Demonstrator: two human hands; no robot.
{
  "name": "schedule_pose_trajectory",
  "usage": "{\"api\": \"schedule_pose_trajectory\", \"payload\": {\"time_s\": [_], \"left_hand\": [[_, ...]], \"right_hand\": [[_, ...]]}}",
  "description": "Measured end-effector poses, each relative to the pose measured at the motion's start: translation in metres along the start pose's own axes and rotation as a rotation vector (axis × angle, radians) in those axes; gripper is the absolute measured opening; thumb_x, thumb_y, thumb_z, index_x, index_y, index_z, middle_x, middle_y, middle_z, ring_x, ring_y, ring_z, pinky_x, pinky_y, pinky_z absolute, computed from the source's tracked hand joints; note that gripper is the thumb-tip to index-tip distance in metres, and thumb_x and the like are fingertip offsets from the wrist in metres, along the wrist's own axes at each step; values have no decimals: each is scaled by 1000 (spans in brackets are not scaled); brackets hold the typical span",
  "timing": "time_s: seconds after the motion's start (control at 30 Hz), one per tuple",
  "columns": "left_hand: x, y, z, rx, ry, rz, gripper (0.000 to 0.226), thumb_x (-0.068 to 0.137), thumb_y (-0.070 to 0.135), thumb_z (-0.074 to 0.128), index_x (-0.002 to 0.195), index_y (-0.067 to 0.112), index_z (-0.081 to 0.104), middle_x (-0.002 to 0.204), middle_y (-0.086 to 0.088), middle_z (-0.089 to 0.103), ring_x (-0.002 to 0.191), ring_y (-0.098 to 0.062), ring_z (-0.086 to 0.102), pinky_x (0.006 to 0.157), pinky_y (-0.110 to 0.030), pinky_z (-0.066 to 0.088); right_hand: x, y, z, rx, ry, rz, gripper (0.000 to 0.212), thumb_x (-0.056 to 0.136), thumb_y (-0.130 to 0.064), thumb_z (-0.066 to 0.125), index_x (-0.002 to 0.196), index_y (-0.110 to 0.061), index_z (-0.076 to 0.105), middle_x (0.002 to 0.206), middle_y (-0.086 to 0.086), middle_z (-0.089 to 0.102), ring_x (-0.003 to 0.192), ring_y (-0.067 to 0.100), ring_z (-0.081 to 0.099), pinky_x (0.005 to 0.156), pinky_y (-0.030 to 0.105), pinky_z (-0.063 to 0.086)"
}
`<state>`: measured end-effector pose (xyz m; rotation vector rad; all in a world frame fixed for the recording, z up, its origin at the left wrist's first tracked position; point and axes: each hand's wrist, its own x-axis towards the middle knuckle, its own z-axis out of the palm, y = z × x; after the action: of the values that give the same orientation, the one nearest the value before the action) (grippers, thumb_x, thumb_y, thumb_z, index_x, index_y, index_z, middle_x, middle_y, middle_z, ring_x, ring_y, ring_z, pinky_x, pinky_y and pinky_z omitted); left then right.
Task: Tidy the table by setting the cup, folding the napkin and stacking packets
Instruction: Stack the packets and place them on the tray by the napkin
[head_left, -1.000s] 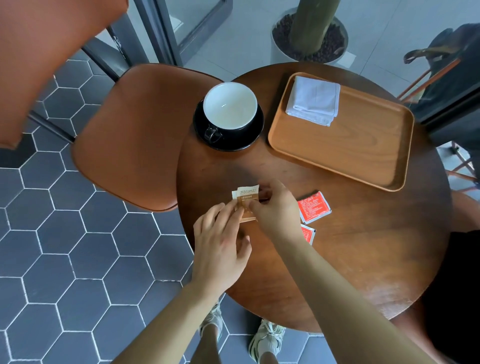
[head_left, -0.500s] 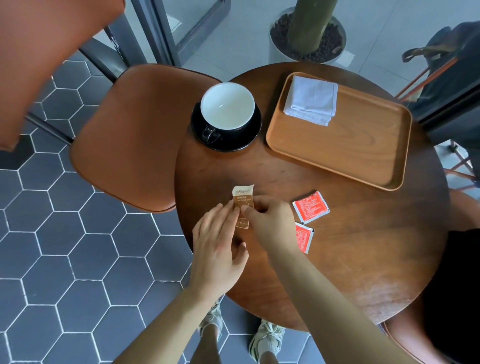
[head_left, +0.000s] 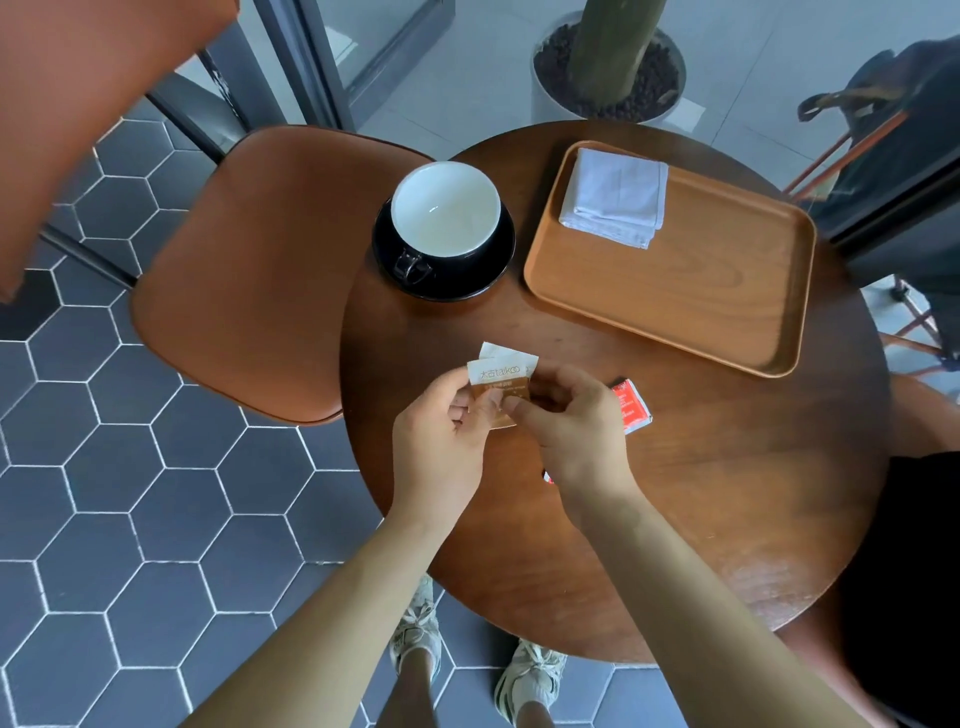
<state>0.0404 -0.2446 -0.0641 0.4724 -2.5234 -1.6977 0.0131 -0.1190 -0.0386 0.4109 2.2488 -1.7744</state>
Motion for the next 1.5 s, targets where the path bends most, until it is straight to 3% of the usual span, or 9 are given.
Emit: {"api": "schedule_pose_trajectory", "payload": {"time_s": [0.2,0.33,0.47,0.63,0.73,0.8,0.93,1.13,1.5], "left_hand": [[5,0,8,-1,34,-24,32,90,33,70,118,17,72,104,7,77,88,-5,73,74,-24,61],[13,-2,7,161,-8,118,34,93,41,65,115,16,71,107,5,75,95,-7,70,73,-24,60],[38,-17,0,698,-55,443,41,98,42,54,123,12,66,128,-9,64,121,-26,56,97,-44,51],[50,-29,12,998,-182,427,58,100,52,39,145,16,47,154,-20,41,145,-36,34,120,-58,23],[49,-35,17,1050,-167,420,63,100,56,34,151,20,38,159,-18,34,150,-37,27,120,-64,15],[51,-37,18,1064,-163,421,64,99,57,33,152,21,36,160,-17,34,150,-37,26,120,-65,15],[51,-36,18,1074,-157,417,64,98,57,33,151,22,38,159,-16,36,149,-36,28,119,-64,17],[51,-34,18,1074,-148,418,63,97,57,35,149,22,41,158,-15,38,148,-35,31,119,-63,18],[52,-36,18,1061,-136,421,63,96,57,39,148,22,44,157,-15,39,148,-35,30,119,-63,18]], "right_hand": [[4,5,0,-2,32,43,19,99,-15,58,110,-16,74,97,-3,77,92,15,73,88,47,59],[13,4,-7,61,63,91,17,98,-14,61,108,-12,74,94,1,78,90,20,74,85,47,60],[32,-4,-23,-17,154,29,14,96,-16,63,99,-18,76,88,-2,77,85,17,74,79,44,62],[71,-18,-41,-68,246,16,20,95,-18,63,83,-32,69,81,-6,75,78,20,75,76,49,62],[98,-22,-46,-97,297,26,8,93,-19,64,97,-23,70,88,-1,75,81,21,74,78,48,62],[115,-26,-46,-178,311,19,13,92,-22,64,103,-18,70,93,1,75,86,22,73,80,46,61],[142,-32,-40,-299,319,32,15,93,-25,62,103,-17,69,91,-5,70,89,20,69,70,30,53],[155,-33,-21,-487,288,19,19,99,-26,55,106,-14,69,104,3,72,93,22,68,78,40,60],[148,-22,-30,-690,291,-73,19,91,-31,63,101,-16,58,95,0,67,84,22,62,70,34,52]]}}
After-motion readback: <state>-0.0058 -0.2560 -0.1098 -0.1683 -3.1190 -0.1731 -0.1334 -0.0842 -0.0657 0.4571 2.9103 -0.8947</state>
